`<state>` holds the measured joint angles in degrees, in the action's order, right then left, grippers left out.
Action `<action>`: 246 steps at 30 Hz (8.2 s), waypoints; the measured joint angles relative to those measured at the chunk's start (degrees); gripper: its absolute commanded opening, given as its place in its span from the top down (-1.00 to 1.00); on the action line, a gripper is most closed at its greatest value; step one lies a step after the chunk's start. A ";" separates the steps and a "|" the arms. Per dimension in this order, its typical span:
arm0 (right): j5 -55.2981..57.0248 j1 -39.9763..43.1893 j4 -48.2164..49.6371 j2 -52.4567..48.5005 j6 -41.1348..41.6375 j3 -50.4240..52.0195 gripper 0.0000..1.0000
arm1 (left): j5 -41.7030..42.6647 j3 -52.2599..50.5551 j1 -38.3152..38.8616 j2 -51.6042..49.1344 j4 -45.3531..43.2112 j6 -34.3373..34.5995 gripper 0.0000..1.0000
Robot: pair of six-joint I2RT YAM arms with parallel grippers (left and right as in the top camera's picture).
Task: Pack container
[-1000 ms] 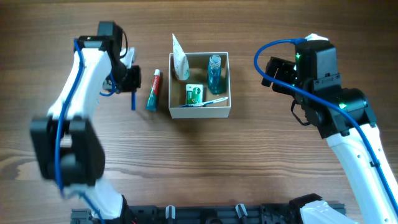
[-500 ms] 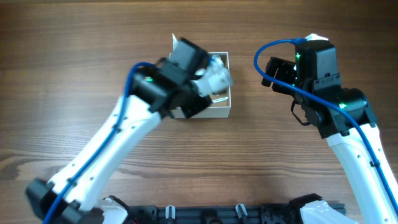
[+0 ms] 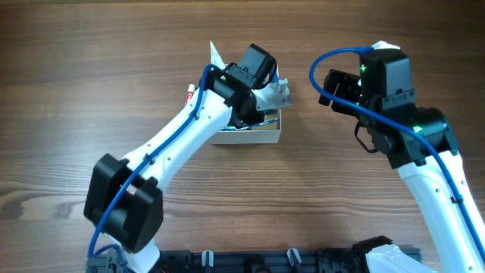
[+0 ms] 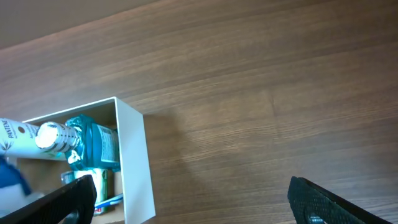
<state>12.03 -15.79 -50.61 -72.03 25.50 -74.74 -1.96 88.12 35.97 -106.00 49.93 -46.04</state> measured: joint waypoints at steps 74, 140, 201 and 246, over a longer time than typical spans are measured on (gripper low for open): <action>-0.02 0.00 0.00 0.00 0.00 0.00 -1.00 | 6.32 0.11 -28.63 -17.29 -2.21 49.44 0.74; 0.00 0.00 0.00 0.00 0.00 0.00 -0.99 | 6.29 -0.11 -4.28 5.51 2.01 7.80 -0.99; -4.57 9.44 17.77 36.35 -12.09 21.49 -0.99 | -7.15 -0.11 -41.92 26.95 13.53 55.87 -1.00; -10.99 16.24 27.19 70.93 -9.90 67.06 -1.00 | -7.13 -0.11 -41.92 26.93 13.51 55.87 -0.99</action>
<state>1.04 0.45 -23.42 -1.10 15.59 -7.68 -9.08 88.01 -5.96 -79.07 63.44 9.82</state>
